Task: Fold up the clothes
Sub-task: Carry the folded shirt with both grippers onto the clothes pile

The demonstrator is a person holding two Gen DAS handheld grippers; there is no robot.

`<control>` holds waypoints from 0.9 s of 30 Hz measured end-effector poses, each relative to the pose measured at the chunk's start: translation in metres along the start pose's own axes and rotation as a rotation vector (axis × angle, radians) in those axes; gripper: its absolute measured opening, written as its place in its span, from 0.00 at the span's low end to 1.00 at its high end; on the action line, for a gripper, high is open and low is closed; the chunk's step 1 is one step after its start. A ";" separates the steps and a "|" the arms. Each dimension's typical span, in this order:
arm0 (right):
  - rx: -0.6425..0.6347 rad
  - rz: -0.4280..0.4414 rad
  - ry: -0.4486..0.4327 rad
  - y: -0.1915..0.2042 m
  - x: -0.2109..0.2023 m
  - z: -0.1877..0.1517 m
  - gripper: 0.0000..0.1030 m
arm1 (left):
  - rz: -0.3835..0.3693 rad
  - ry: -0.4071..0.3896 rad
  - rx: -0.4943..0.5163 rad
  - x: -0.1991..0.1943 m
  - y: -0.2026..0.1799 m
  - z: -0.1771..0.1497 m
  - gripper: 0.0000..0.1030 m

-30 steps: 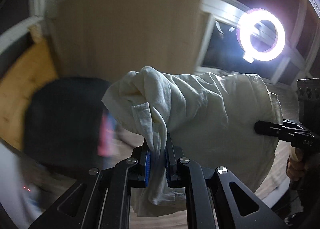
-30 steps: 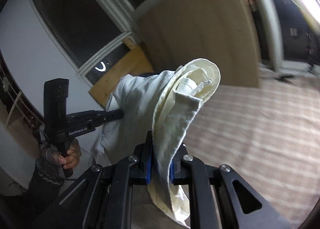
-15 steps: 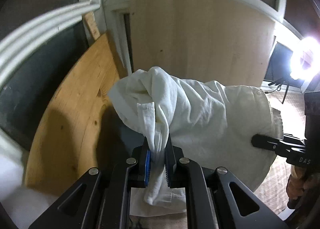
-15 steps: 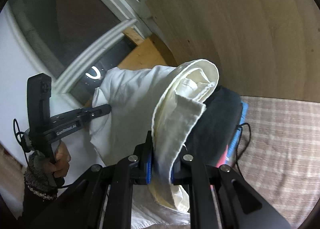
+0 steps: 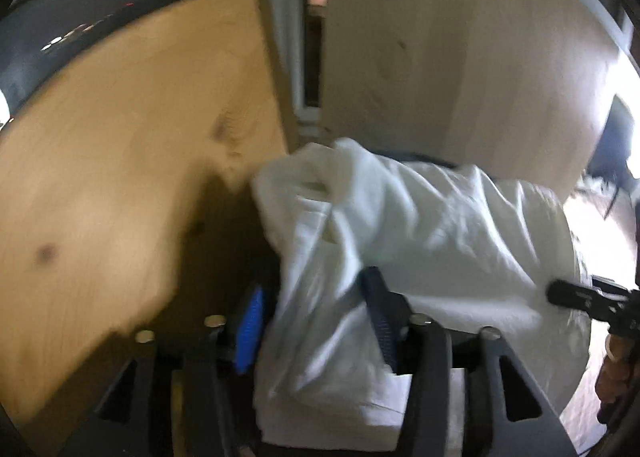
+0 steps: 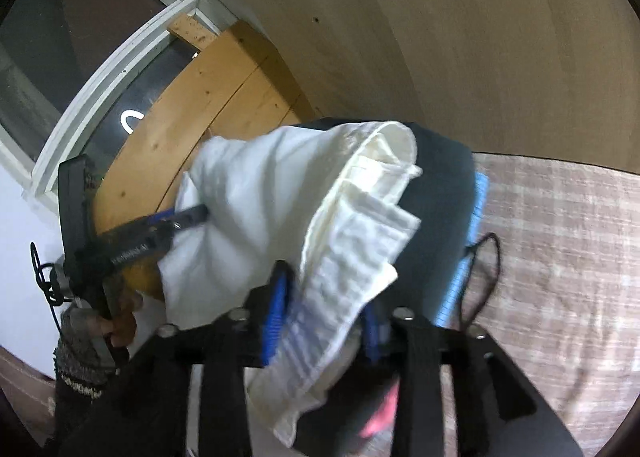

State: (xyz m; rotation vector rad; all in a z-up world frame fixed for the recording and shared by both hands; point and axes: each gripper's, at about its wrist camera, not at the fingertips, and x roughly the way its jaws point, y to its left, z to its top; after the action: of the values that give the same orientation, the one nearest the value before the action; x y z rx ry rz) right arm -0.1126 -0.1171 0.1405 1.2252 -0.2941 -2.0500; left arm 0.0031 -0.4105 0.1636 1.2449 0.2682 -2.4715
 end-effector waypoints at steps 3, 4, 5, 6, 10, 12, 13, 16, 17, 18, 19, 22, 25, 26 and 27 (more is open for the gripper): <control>-0.051 -0.050 -0.054 0.003 -0.027 -0.001 0.42 | 0.045 -0.067 -0.034 -0.029 0.009 -0.001 0.42; -0.077 -0.074 -0.091 0.005 -0.038 -0.002 0.42 | 0.034 -0.093 -0.047 -0.039 0.012 0.000 0.42; -0.102 -0.088 -0.128 0.009 -0.047 -0.002 0.42 | -0.013 -0.118 -0.055 -0.046 0.012 0.004 0.40; -0.121 -0.092 -0.161 0.014 -0.050 0.002 0.40 | -0.055 -0.131 -0.042 -0.048 0.007 0.009 0.34; -0.135 -0.062 -0.211 0.031 -0.032 0.023 0.15 | -0.126 -0.125 0.047 -0.029 -0.024 0.023 0.27; -0.128 -0.059 -0.190 0.036 -0.009 0.034 0.09 | -0.140 -0.101 0.060 -0.010 -0.032 0.027 0.25; -0.127 -0.062 -0.180 0.038 0.003 0.038 0.09 | -0.144 -0.086 0.060 0.001 -0.035 0.029 0.25; -0.137 -0.126 -0.147 0.029 0.032 0.040 0.05 | -0.093 -0.052 0.066 0.031 -0.030 0.031 0.18; -0.128 -0.160 -0.123 0.020 0.041 0.040 0.01 | -0.061 -0.031 0.053 0.042 -0.022 0.031 0.10; -0.101 -0.162 -0.103 0.008 0.045 0.039 0.00 | -0.042 -0.016 0.036 0.049 -0.014 0.030 0.10; -0.056 -0.132 -0.088 -0.005 0.046 0.037 0.00 | -0.042 -0.010 0.012 0.051 -0.005 0.028 0.10; -0.028 -0.098 -0.095 -0.015 0.031 0.040 0.00 | -0.045 -0.015 -0.032 0.046 0.013 0.024 0.09; -0.097 -0.120 -0.143 0.004 0.006 0.041 0.00 | -0.025 -0.038 0.010 0.023 0.006 0.019 0.10; -0.124 -0.113 -0.150 0.013 -0.002 0.040 0.00 | -0.023 -0.044 0.028 0.012 0.002 0.015 0.10; -0.156 -0.092 -0.145 0.025 -0.007 0.036 0.00 | -0.019 -0.051 0.049 0.005 -0.002 0.014 0.12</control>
State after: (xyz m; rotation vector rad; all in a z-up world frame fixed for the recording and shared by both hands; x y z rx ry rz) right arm -0.1295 -0.1355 0.1773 1.0151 -0.1435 -2.2006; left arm -0.0109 -0.4143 0.1684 1.2022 0.2076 -2.5359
